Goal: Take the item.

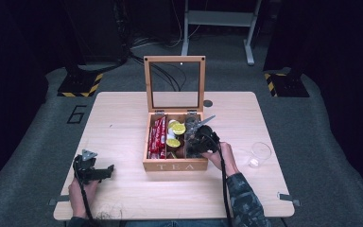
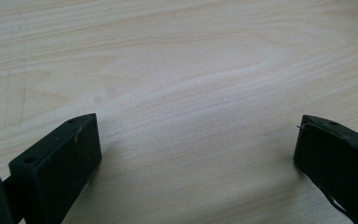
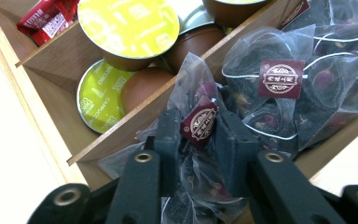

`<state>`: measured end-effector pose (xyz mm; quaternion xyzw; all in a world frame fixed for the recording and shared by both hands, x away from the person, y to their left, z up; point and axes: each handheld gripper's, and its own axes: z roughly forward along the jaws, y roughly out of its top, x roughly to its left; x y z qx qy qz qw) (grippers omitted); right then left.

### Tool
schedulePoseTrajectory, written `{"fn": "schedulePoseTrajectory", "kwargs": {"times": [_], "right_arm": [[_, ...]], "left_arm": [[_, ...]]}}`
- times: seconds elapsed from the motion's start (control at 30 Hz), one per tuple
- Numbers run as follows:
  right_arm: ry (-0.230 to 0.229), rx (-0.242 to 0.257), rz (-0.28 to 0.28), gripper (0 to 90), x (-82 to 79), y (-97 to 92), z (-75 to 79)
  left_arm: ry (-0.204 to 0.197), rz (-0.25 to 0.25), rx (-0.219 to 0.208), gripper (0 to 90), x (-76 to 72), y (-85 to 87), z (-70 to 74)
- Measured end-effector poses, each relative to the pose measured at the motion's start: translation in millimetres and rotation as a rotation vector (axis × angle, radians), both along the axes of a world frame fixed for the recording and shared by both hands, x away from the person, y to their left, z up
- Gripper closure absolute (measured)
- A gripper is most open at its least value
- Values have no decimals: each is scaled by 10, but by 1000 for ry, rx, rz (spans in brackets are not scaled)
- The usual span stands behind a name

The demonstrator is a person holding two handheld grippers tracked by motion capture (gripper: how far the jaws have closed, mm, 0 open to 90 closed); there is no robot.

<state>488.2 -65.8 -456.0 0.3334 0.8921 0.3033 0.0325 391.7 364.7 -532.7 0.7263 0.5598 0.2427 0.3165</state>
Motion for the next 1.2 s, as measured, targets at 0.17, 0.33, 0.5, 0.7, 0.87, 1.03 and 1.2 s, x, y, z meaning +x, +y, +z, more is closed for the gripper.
{"fn": "schedulePoseTrajectory", "kwargs": {"times": [0.17,0.33,0.5,0.7,0.87,1.03,1.2], "right_arm": [[-7,-1,-1,757,-13,0,10],[-16,25,-5,761,-30,-31,41],[-33,63,-13,762,-46,-84,90],[-56,80,-21,765,-75,-129,153],[-72,96,-28,768,-95,-163,192],[-80,95,-27,769,-111,-190,240],[-97,110,-33,770,-137,-228,327]], "left_arm": [[0,0,0,4,0,0,0],[0,0,0,4,0,0,0],[0,0,0,4,0,0,0],[0,0,0,4,0,0,0],[0,0,0,4,0,0,0],[0,0,0,4,0,0,0],[0,0,0,4,0,0,0]]}}
